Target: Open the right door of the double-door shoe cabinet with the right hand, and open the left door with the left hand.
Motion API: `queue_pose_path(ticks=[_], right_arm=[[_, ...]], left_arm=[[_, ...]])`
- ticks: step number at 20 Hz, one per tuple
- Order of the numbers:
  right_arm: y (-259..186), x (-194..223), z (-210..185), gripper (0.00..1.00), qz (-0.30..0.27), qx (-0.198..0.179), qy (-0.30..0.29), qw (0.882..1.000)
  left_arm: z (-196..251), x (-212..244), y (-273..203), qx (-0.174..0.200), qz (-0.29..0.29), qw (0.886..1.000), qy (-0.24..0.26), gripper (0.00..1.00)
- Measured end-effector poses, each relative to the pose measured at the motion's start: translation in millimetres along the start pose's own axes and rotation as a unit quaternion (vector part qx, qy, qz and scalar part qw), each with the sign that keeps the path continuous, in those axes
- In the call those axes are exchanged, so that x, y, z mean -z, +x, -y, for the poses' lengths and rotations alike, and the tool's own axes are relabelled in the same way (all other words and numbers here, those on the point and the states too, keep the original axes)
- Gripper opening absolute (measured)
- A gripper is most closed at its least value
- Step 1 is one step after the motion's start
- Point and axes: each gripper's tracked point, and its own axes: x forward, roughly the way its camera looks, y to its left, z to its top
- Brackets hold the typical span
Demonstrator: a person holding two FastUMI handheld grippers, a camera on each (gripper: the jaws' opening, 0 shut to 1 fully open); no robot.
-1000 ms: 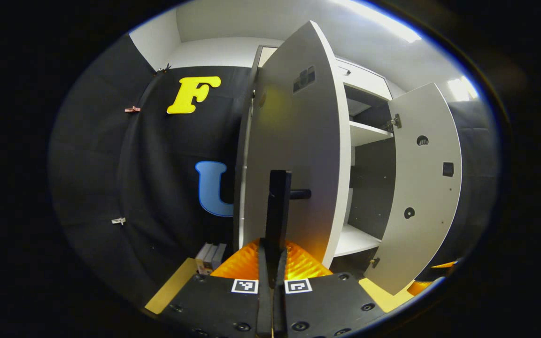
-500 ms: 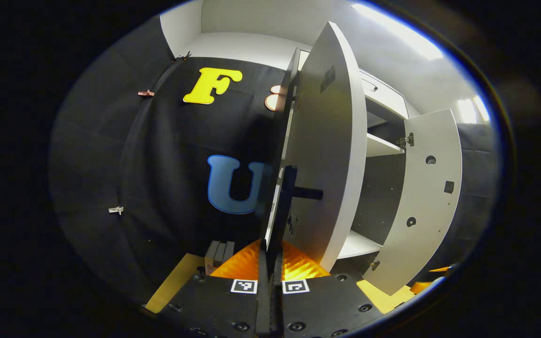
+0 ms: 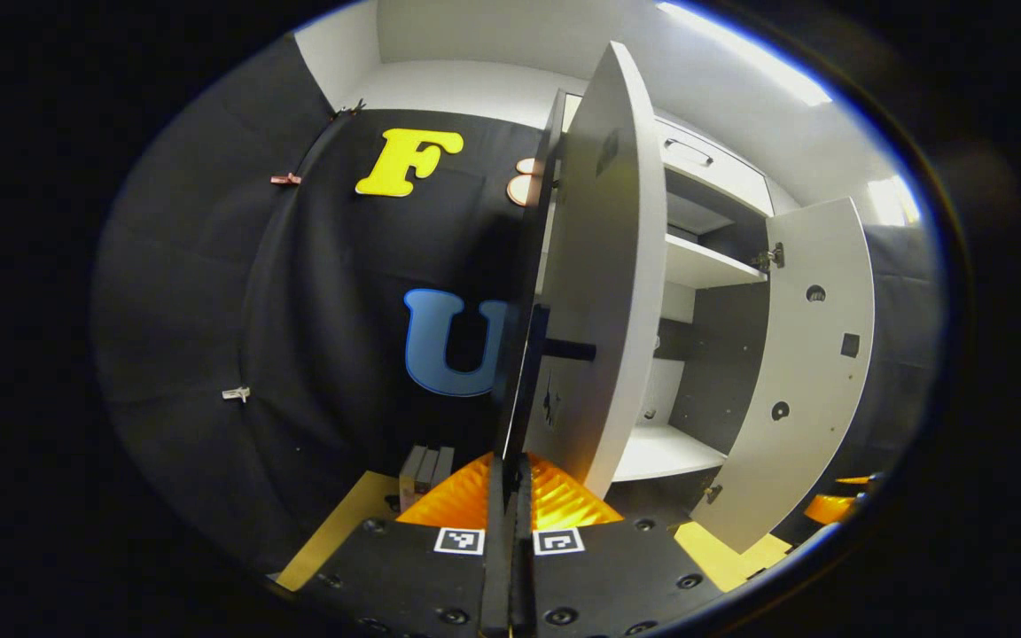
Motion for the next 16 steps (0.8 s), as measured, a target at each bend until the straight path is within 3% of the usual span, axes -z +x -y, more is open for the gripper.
queue_pose_path(ticks=[4, 7, 8, 9, 10, 11, 12, 13, 14, 15, 16], right_arm=[[3, -33, 25, 0.98, 0.022, 0.016, -0.011, 1.000], [3, -52, 38, 0.98, 0.040, 0.015, 0.000, 0.999], [1, -57, 40, 0.98, 0.044, 0.008, 0.004, 0.999], [-3, -61, 42, 0.98, 0.050, 0.001, 0.004, 0.999], [-5, -67, 47, 0.98, 0.064, -0.006, 0.000, 0.998], [-7, -72, 54, 0.98, 0.075, -0.010, -0.012, 0.997], [-11, -73, 61, 0.98, 0.076, -0.013, -0.024, 0.997], [-16, -70, 67, 0.98, 0.071, -0.021, -0.030, 0.997], [-23, -69, 72, 0.98, 0.066, -0.029, -0.030, 0.997], [-28, -67, 78, 0.98, 0.063, -0.038, -0.027, 0.997], [-33, -63, 83, 0.98, 0.058, -0.046, -0.025, 0.997]], left_arm=[[11, -7, -35, 0.005, 0.010, 0.999, -0.045, 0.01], [23, 1, -57, -0.017, 0.012, 0.998, -0.060, 0.16], [31, 5, -63, -0.025, 0.009, 0.998, -0.058, 0.14], [44, 10, -69, -0.023, 0.005, 0.998, -0.054, 0.32], [60, 15, -75, -0.022, 0.003, 0.999, -0.046, 0.36], [71, 17, -80, -0.027, 0.002, 0.999, -0.037, 0.50], [80, 20, -85, -0.035, -0.002, 0.999, -0.031, 0.43], [91, 23, -89, -0.040, -0.007, 0.999, -0.027, 0.70], [106, 25, -95, -0.043, -0.009, 0.999, -0.025, 0.65], [117, 25, -99, -0.050, -0.010, 0.998, -0.025, 0.79], [125, 24, -104, -0.059, -0.005, 0.998, -0.026, 0.85]])
